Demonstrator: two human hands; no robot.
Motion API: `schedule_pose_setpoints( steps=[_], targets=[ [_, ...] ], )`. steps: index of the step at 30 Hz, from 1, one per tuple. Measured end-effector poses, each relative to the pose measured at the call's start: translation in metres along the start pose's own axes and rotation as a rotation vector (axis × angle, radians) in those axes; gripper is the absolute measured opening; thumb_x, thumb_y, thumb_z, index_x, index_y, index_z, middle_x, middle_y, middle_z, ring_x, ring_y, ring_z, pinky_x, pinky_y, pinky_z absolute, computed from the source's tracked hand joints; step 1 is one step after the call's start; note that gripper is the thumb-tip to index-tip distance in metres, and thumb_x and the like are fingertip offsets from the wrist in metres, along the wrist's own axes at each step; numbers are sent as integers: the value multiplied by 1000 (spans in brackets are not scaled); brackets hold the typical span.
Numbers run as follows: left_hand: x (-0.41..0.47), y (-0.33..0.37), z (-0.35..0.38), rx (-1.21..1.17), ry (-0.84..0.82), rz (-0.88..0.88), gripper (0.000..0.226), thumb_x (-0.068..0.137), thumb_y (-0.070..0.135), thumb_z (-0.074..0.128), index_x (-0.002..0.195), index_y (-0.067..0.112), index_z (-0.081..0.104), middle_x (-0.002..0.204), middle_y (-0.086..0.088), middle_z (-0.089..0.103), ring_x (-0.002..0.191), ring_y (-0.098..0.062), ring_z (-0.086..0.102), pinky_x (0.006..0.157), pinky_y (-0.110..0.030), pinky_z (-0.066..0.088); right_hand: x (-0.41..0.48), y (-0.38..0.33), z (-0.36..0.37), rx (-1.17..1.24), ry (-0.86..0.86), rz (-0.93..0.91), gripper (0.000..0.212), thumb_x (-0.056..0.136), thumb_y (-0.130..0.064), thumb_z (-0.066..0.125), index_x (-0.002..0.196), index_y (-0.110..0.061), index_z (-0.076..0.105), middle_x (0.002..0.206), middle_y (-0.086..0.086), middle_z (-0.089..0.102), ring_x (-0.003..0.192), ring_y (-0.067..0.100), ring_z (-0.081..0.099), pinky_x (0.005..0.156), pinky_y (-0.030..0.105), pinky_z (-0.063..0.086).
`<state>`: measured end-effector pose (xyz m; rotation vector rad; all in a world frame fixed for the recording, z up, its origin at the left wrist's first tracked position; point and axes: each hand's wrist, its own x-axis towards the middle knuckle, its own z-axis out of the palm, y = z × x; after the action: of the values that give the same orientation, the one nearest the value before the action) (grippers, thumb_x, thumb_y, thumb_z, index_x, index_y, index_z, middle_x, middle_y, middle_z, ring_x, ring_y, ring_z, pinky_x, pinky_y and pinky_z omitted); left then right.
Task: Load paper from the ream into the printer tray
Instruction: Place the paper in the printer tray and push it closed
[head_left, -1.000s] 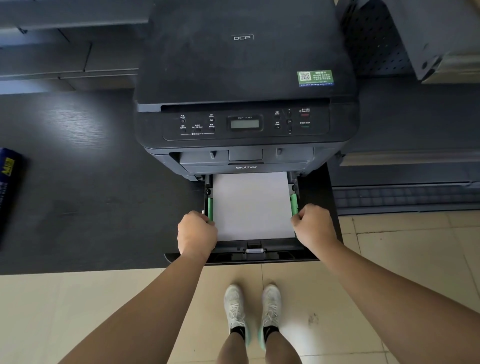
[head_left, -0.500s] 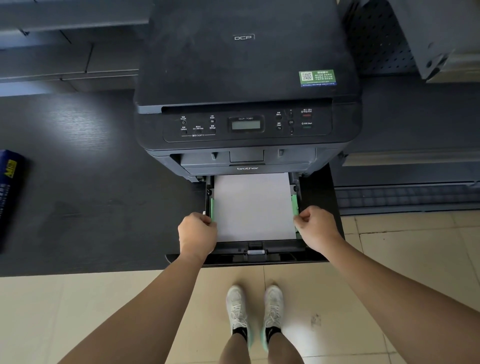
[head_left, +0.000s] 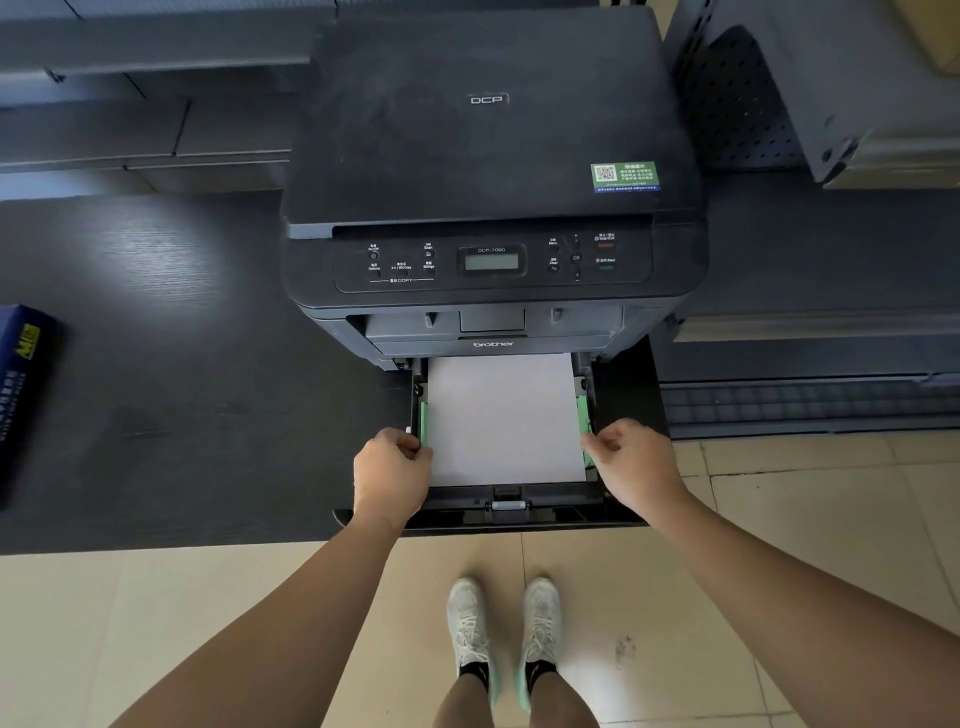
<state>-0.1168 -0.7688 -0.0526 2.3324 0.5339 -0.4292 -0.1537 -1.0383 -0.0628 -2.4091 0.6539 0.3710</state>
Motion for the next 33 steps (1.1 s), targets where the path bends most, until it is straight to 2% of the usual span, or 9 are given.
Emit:
schedule_pose_setpoints(
  steps=[3,6,10,14,16,18,21,25,33],
  targets=[
    [-7,-5,-16,-1,-2,80,28,85,27,71,109,13,67,94,3,68,90,-18,64,79,-29,47,-15,5,-14,34,76,-83,37,87,-38,70,112,-12,69,88,-1,71,78,13,61,70,23,44],
    [-18,-28,-38,-21,33,125,50,82,39,76,124,16,60,116,4,64,105,-18,61,91,-34,49,-32,19,-32,169,109,-81,48,83,-41,73,125,-19,63,110,-1,67,92,13,63,81,29,51],
    [-46,-74,-54,-161,-14,36,86,76,35,84,147,20,38,145,-2,45,132,-18,45,110,-41,40,-65,59,-40,311,-54,-18,80,80,-42,76,148,-27,37,145,-5,48,127,15,49,104,43,47],
    [-70,-97,-45,-176,-69,-71,111,68,27,91,155,16,22,153,-5,42,140,-19,39,112,-41,37,-88,85,-15,269,-141,105,112,67,-54,82,156,-26,20,156,-3,38,140,18,41,112,45,41],
    [-74,-97,-35,-199,-84,-73,99,70,22,90,151,16,32,144,-4,53,137,-19,44,109,-38,38,-91,83,2,288,-139,123,104,69,-53,82,153,-22,30,152,-1,47,137,19,47,111,40,43],
    [-71,-97,-26,-223,-97,-53,66,75,19,86,132,22,52,126,5,65,127,-17,54,101,-35,41,-90,76,14,320,-103,133,77,78,-39,80,143,-15,47,141,3,59,130,21,55,104,31,46],
    [-67,-92,-18,-273,-82,-66,37,83,18,79,115,19,60,109,6,70,113,-15,63,96,-35,48,-85,65,21,336,-21,161,45,84,-26,77,122,-5,63,124,10,71,119,22,64,90,23,46],
    [-57,-80,-17,-296,-29,-91,27,87,13,74,110,14,62,102,3,73,103,-18,67,86,-31,47,-79,50,17,355,51,134,30,86,-18,75,111,-4,67,112,9,75,112,22,67,82,20,45],
    [3,-47,-16,-228,18,-62,33,82,21,78,111,11,65,102,0,75,97,-19,68,82,-30,48,-26,16,5,360,71,106,30,89,-23,71,110,-3,67,115,11,73,113,25,66,84,25,44]
  ],
)
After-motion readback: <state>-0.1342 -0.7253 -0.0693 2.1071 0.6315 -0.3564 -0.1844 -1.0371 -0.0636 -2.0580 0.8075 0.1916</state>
